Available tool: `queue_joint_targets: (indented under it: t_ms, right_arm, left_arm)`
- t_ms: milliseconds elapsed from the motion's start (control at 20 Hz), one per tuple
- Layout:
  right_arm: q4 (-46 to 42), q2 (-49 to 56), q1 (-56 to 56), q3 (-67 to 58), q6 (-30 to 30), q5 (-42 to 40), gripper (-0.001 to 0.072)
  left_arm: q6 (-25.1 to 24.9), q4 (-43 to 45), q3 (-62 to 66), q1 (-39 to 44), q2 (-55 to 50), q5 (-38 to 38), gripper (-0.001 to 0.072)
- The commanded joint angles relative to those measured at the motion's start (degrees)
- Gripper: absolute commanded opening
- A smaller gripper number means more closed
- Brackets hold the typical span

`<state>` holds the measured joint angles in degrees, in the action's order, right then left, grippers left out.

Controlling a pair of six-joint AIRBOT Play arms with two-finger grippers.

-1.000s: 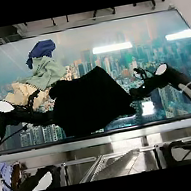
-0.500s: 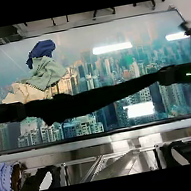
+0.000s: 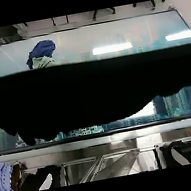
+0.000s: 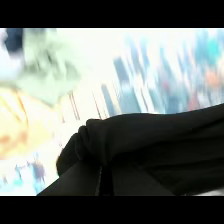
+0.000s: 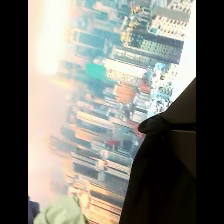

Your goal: Fold the shirts.

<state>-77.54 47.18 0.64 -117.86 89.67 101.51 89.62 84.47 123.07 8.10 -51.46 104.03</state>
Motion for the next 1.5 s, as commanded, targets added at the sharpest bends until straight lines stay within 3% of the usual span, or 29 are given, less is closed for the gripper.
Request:
queue_joint_targets:
  t_ms: [0, 250, 400, 500, 700, 900, 950, 1000, 1050, 1100, 1200, 1250, 1300, 1450]
  right_arm:
    - [-4.63, 5.46, -0.13, -5.70, 0.13, 2.45, 0.0023]
    - [-4.79, 12.24, -0.13, 17.20, 3.43, -5.33, 0.0024]
    - [-4.79, 17.99, -0.15, 36.09, 3.37, -19.82, 0.0024]
    - [-4.28, 24.59, -0.15, 42.80, 2.54, -30.42, 0.0023]
    - [9.40, 37.03, -0.11, 43.19, -8.74, -48.06, 0.0024]
    - [17.00, 41.51, -0.11, 43.19, -9.57, -60.74, 0.0024]
    - [16.96, 41.97, -0.11, 43.19, -9.55, -61.96, 0.0027]
    - [16.96, 42.32, -0.15, 43.19, -9.55, -62.73, 0.0130]
    - [16.92, 42.27, -0.31, 43.19, -9.55, -62.25, 0.0619]
    - [16.87, 41.88, -0.59, 42.99, -9.77, -60.63, 0.0707]
    - [14.62, 39.80, -2.47, 41.42, -10.01, -53.31, 0.0707]
    - [14.27, 38.18, -3.96, 40.85, -10.01, -48.74, 0.0707]
    - [14.36, 36.13, -5.73, 40.81, -9.97, -43.89, 0.0707]
    - [14.38, 31.19, -9.51, 41.16, -10.73, -31.17, 0.0707]
  left_arm:
    - [1.33, 6.43, 0.68, 6.34, -4.07, 2.40, 0.0016]
    - [-3.63, 4.24, -26.64, 6.29, -12.26, -0.85, 0.0016]
    - [-7.93, 2.47, -35.26, 4.24, -22.34, -11.34, 0.0017]
    - [-10.38, 2.32, -35.54, 3.13, -30.05, -18.60, 0.0017]
    - [-10.25, 2.34, -26.71, 1.40, -43.74, -22.91, 0.0017]
    - [-9.70, 2.38, -17.57, 1.53, -50.73, -25.29, 0.0018]
    - [-9.68, 2.36, -15.19, 1.62, -52.17, -24.70, 0.0082]
    - [-9.09, 2.38, -13.27, 1.62, -53.07, -24.28, 0.0439]
    - [-6.45, 2.82, -11.67, 1.31, -53.37, -23.63, 0.0710]
    - [-5.70, 2.84, -10.32, 0.76, -53.22, -21.90, 0.0711]
    - [-4.39, 2.86, -9.25, -1.46, -51.10, -16.55, 0.0704]
    - [-3.58, 2.69, -9.55, -3.17, -49.51, -12.59, 0.0630]
    - [-3.21, 2.27, -12.04, -4.74, -47.21, -9.81, 0.0604]
    - [-4.52, -4.22, -33.18, -9.22, -35.76, -9.70, 0.0604]
